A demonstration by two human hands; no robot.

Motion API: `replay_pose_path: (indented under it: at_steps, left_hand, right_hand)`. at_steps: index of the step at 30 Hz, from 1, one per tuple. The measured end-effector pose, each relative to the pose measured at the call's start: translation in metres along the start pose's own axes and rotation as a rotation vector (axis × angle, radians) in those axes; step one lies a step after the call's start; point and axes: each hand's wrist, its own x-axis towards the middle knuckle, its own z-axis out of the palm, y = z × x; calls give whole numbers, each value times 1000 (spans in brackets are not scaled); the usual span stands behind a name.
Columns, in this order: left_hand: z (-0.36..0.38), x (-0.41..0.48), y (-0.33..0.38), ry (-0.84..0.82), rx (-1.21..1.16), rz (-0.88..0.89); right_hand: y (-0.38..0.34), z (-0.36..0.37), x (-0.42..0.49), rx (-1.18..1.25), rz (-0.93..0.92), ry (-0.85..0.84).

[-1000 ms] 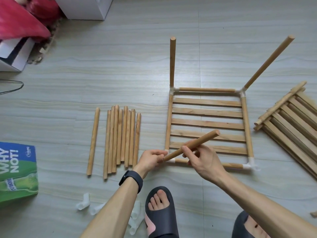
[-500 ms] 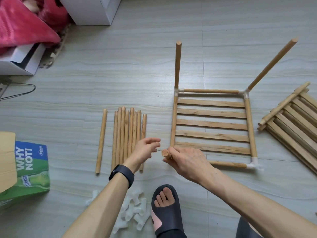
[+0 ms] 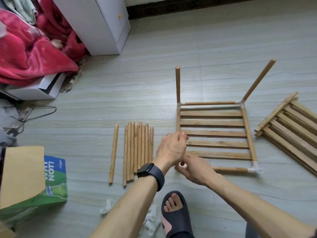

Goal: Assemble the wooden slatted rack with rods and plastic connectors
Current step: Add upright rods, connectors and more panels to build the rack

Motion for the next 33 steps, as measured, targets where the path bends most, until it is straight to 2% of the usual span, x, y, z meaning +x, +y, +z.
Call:
replay_pose_path:
  at_steps: [3,6,8,11,18,22,30,32,33]
  left_hand:
    - [6,2,1,-4,136,12]
    - [9,1,4,-60,8,15]
    - [12,-2,0,-103,-85,8]
    - [12,-6,-12,-87,-99,31]
    - [21,-16,-4,-75,64,107]
    - [16,-18,-1,-17,67,106]
    - [17,-17,3,76,195,138]
    - [19,-19,1,37,99,91]
    - [19,-18,-1,-7,-42,34]
  right_hand:
    - [37,15,-7,-111,201,-117]
    - [68,26,-16,-273,279,-210]
    - [79,31,-21,-372,267,-182]
    - [83,35,-23,-451,192,-131]
    - [91,29,-12,-442,131,-159]
    - [91,28,-14,-449,104,-167]
    - [78,16,-23,-465,146,-231]
    - [73,17,-24,-488,176,-244]
    - [73,19,-22,-495,191,-236]
